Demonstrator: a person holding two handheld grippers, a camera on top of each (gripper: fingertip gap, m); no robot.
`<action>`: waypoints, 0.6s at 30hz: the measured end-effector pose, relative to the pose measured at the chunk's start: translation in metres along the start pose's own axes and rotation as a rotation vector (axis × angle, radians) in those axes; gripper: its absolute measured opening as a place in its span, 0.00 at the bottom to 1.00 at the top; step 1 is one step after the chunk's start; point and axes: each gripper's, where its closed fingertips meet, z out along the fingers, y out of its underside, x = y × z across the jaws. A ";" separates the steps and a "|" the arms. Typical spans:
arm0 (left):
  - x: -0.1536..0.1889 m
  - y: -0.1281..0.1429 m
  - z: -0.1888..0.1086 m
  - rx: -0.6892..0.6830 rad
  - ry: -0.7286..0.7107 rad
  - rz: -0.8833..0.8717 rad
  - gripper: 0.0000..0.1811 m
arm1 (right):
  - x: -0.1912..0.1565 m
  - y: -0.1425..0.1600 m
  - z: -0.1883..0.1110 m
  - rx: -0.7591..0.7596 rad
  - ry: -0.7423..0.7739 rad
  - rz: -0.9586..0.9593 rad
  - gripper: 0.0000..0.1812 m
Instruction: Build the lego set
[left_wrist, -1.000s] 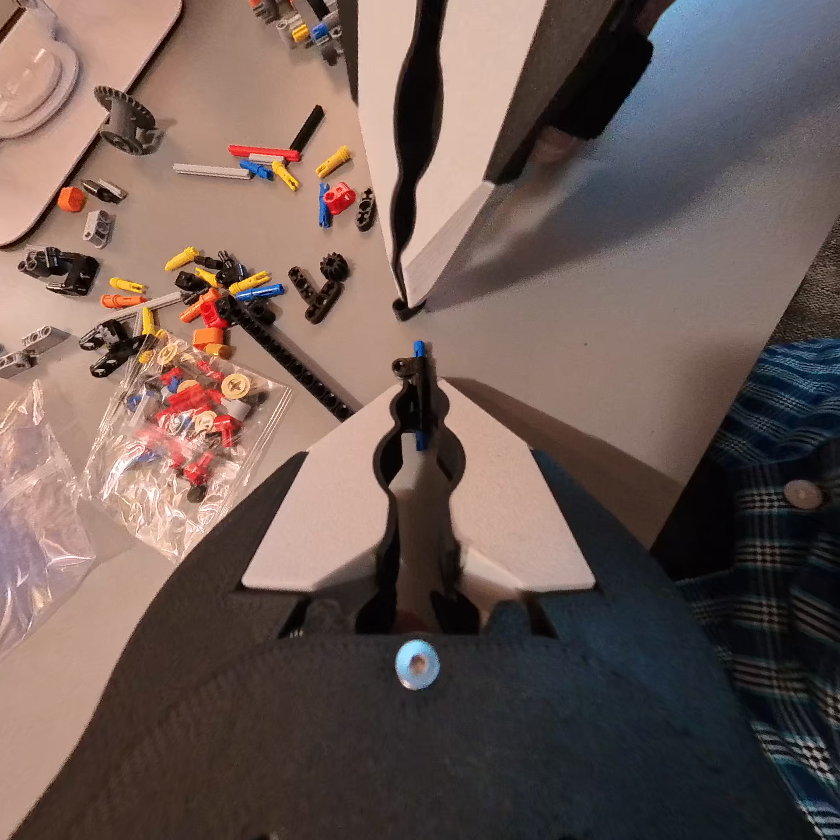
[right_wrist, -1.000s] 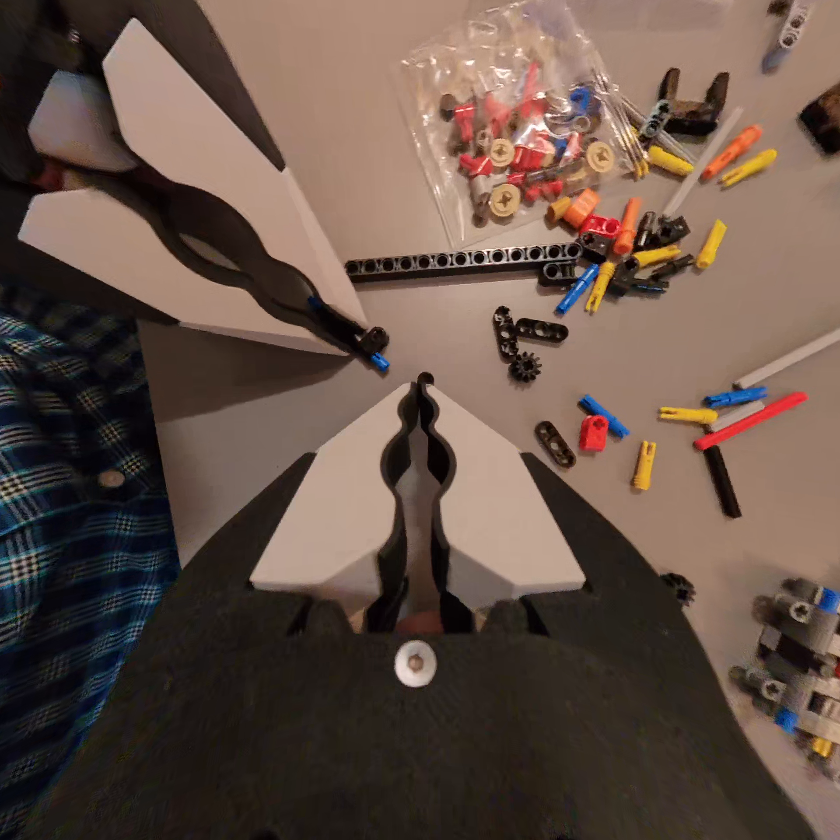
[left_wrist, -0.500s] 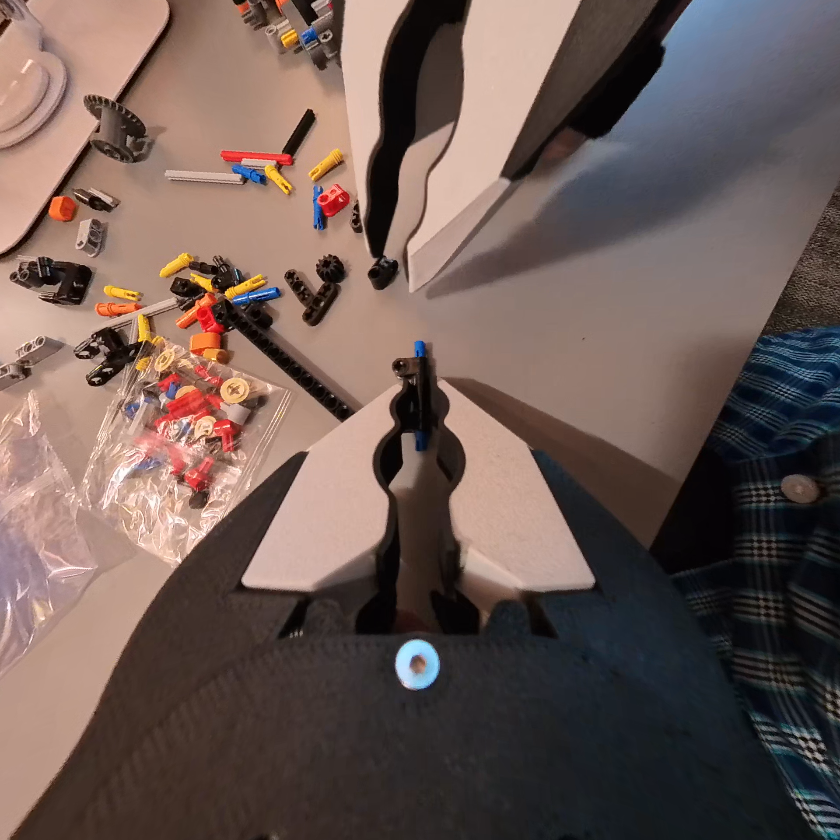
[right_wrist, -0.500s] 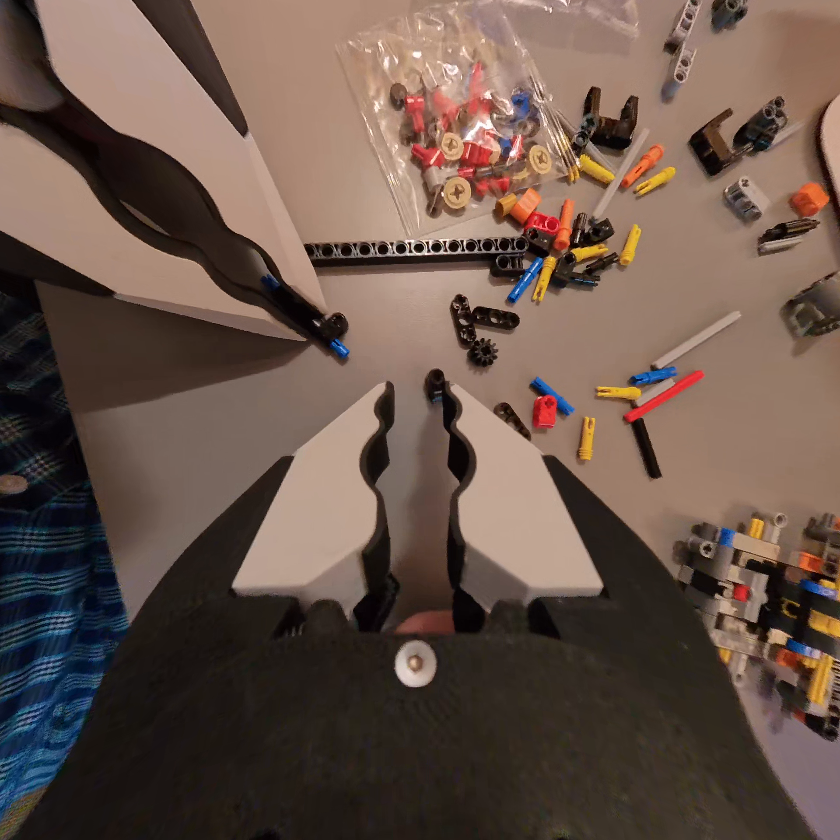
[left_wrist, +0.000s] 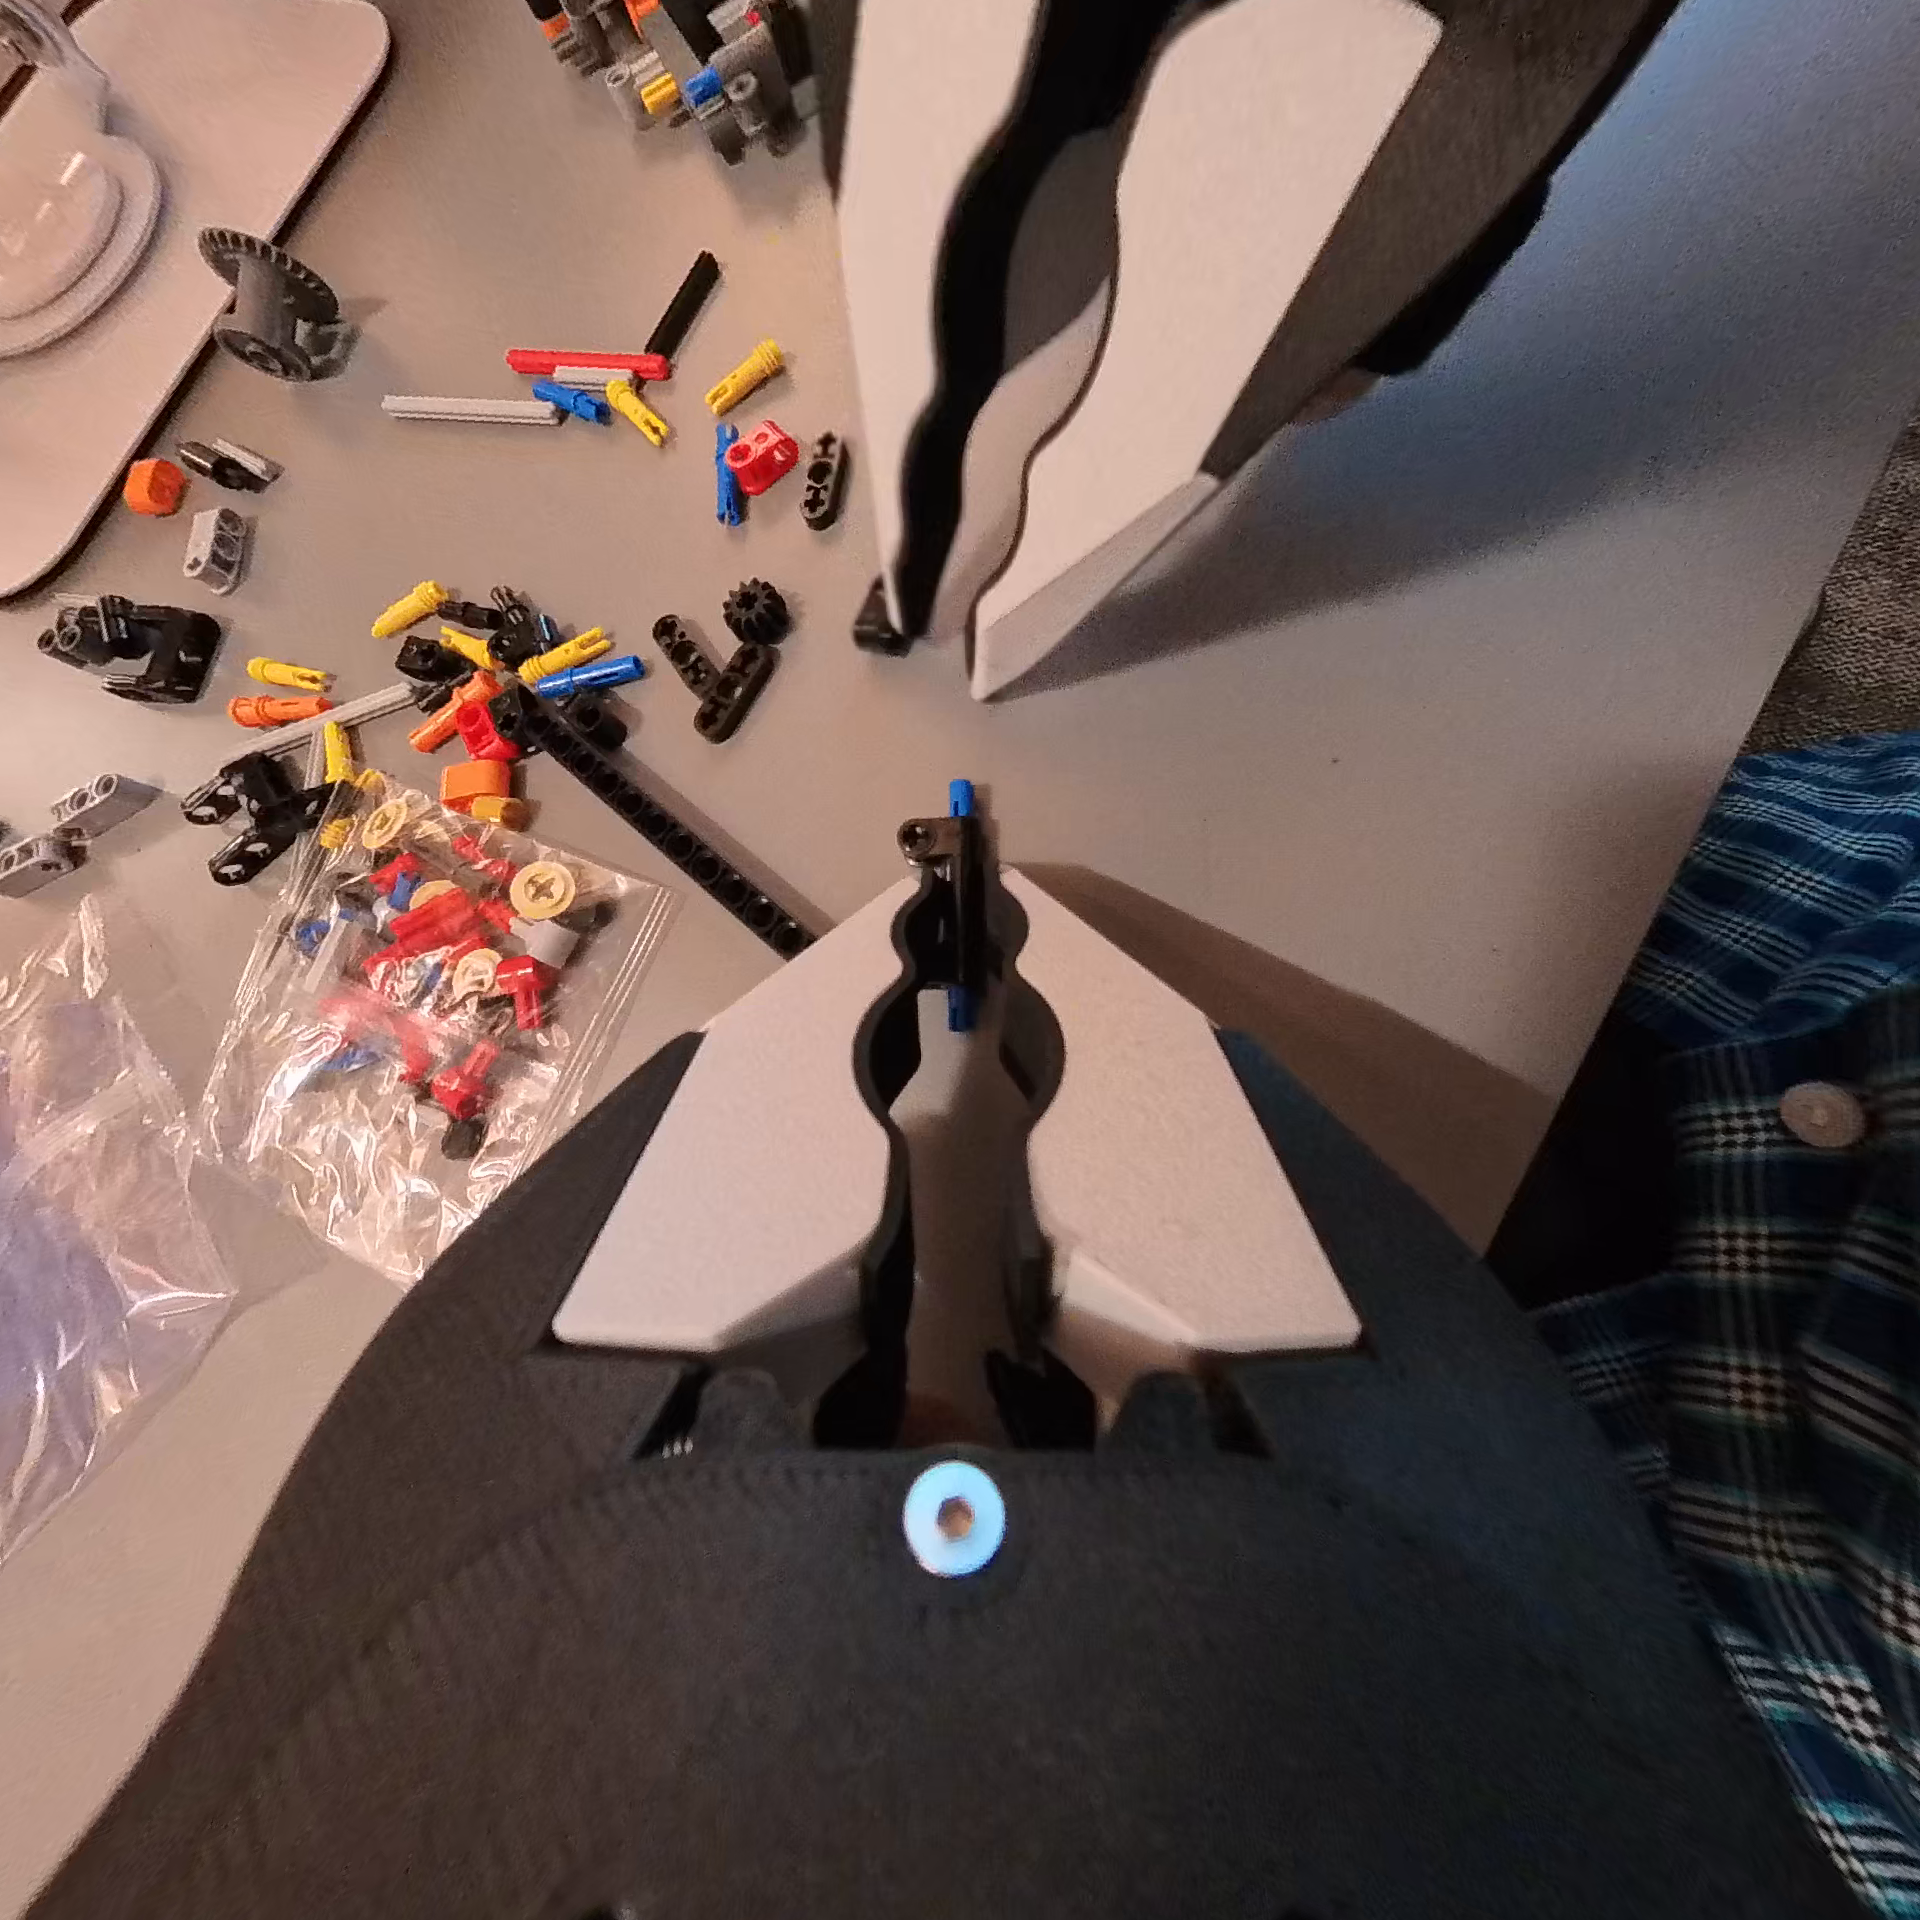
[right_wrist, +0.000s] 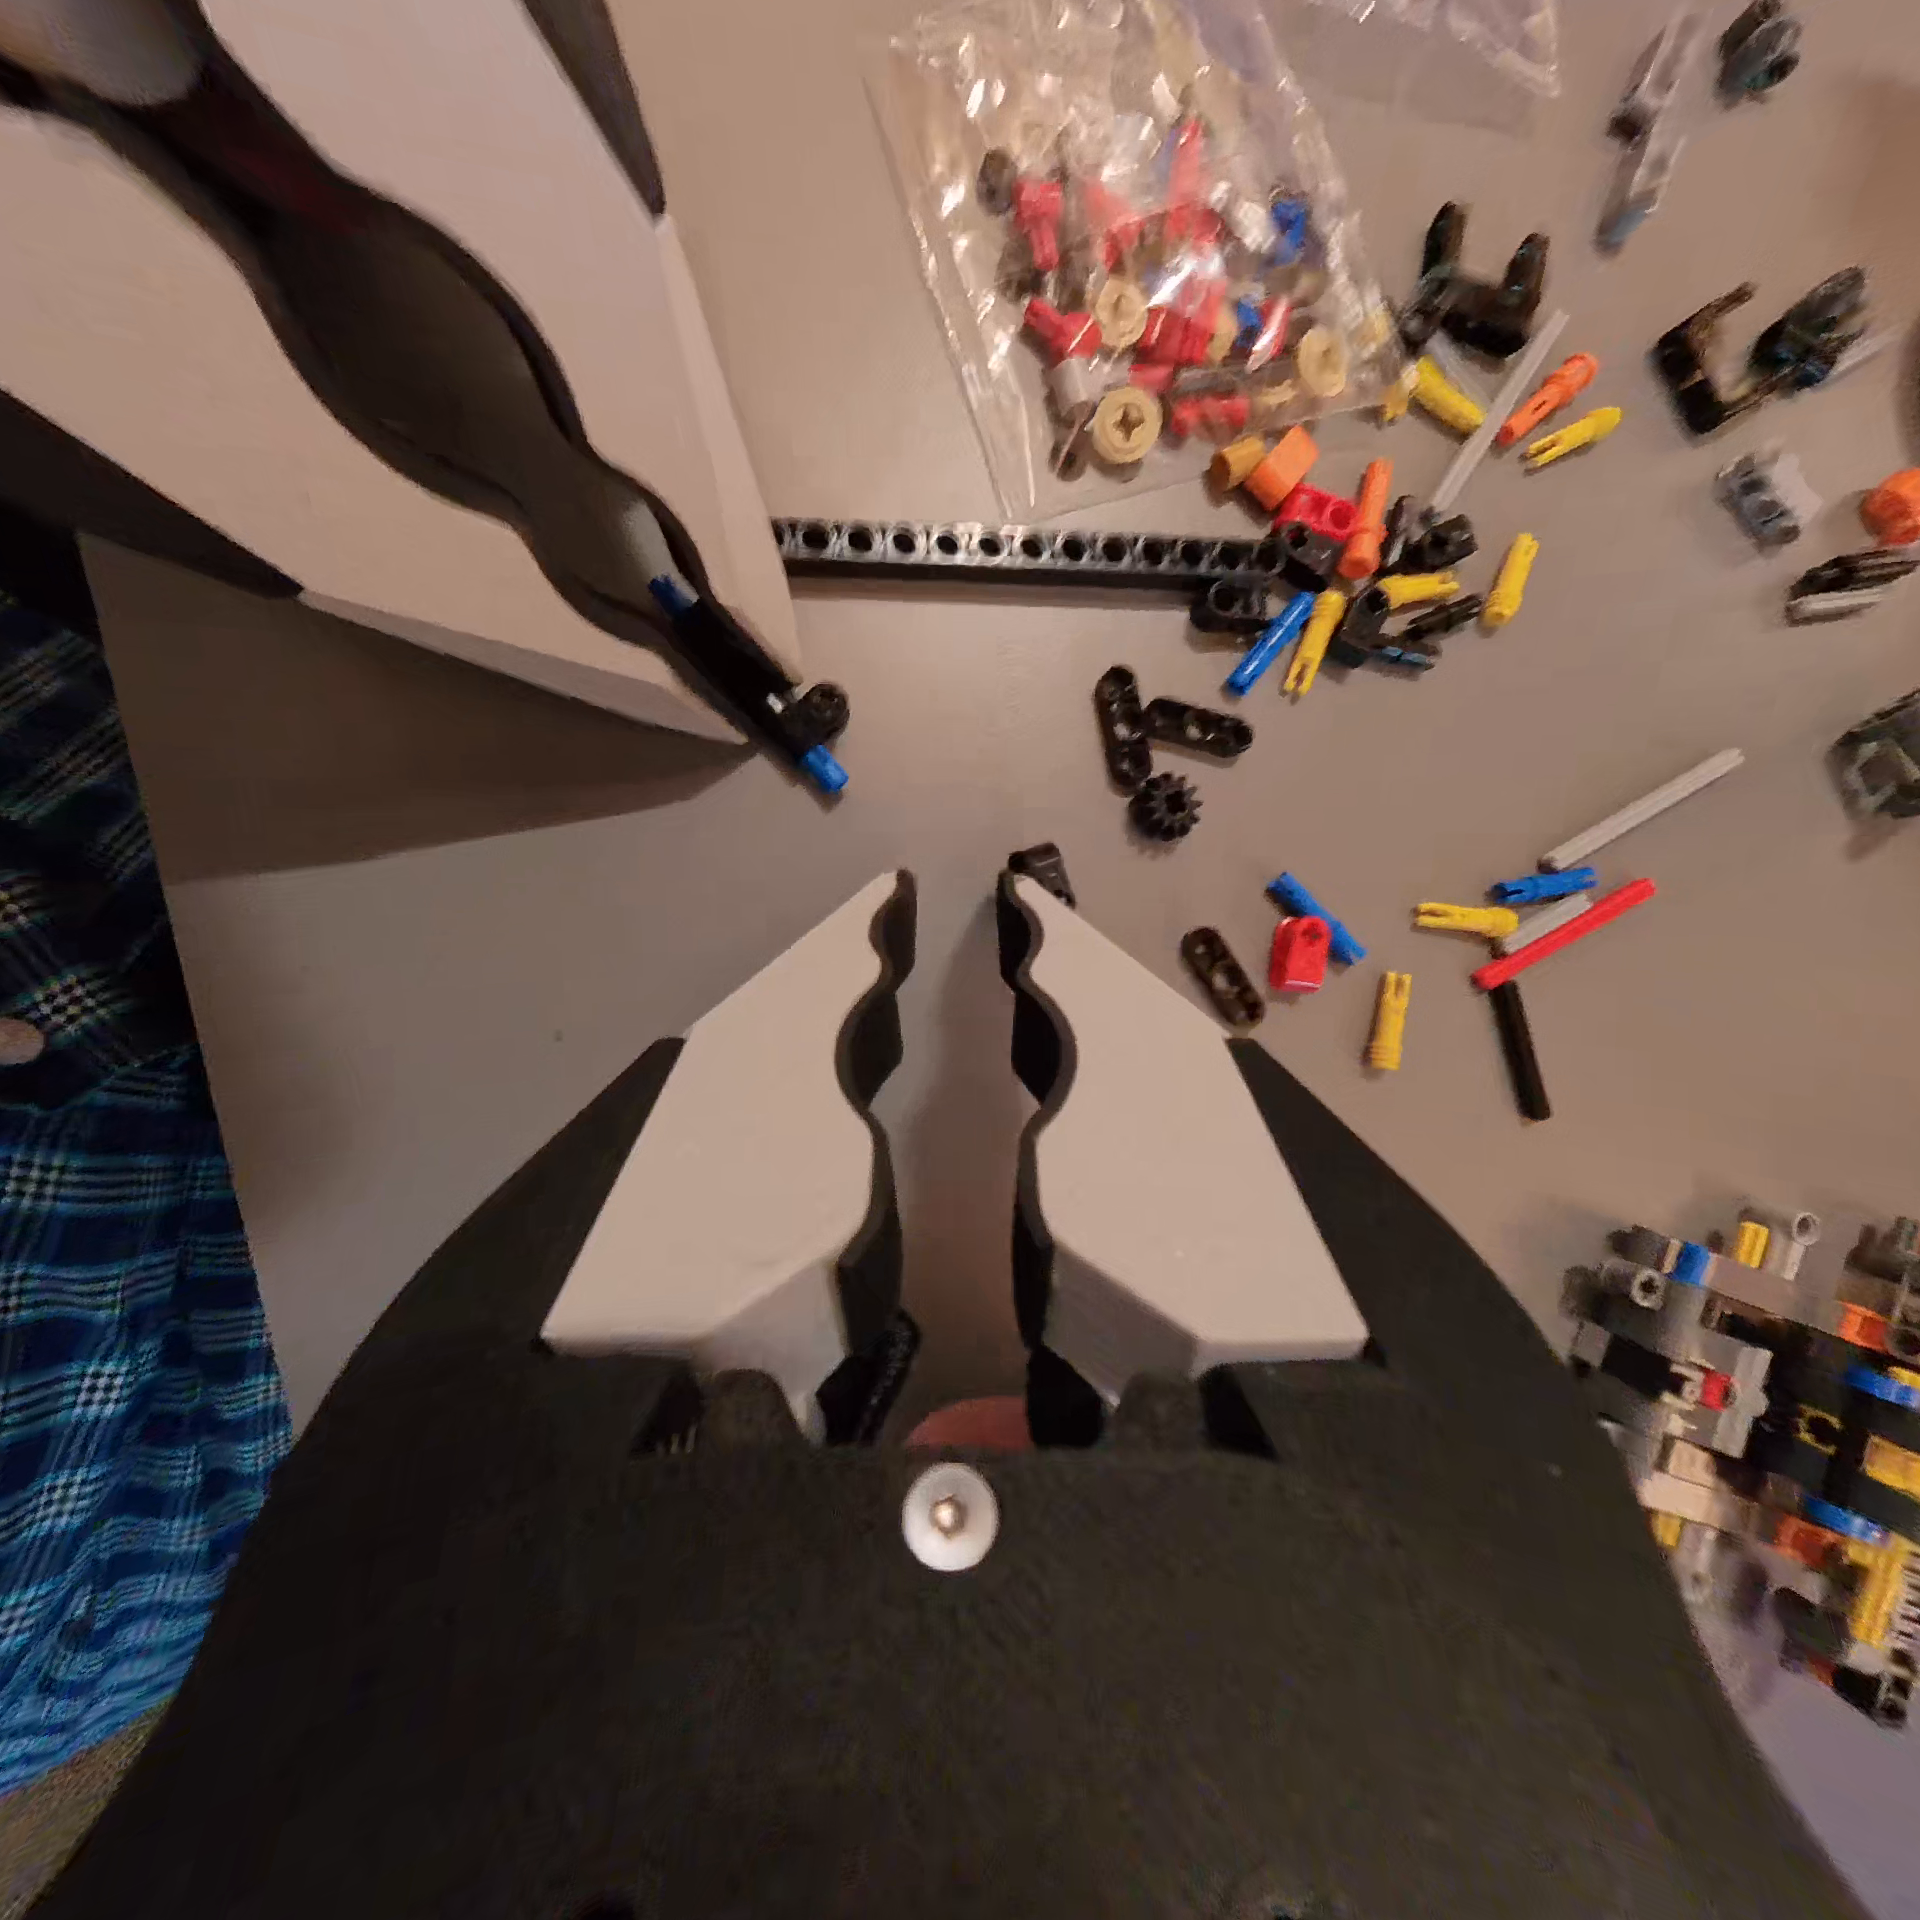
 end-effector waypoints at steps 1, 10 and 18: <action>0.000 0.000 0.000 0.000 -0.001 0.001 0.03 | -0.003 -0.001 0.000 0.014 -0.012 0.010 0.06; -0.001 0.000 0.001 -0.002 -0.007 -0.002 0.03 | 0.011 -0.005 -0.011 0.048 0.038 0.063 0.10; -0.004 -0.001 0.003 -0.006 -0.026 -0.009 0.03 | 0.006 -0.003 0.002 0.038 -0.015 0.091 0.03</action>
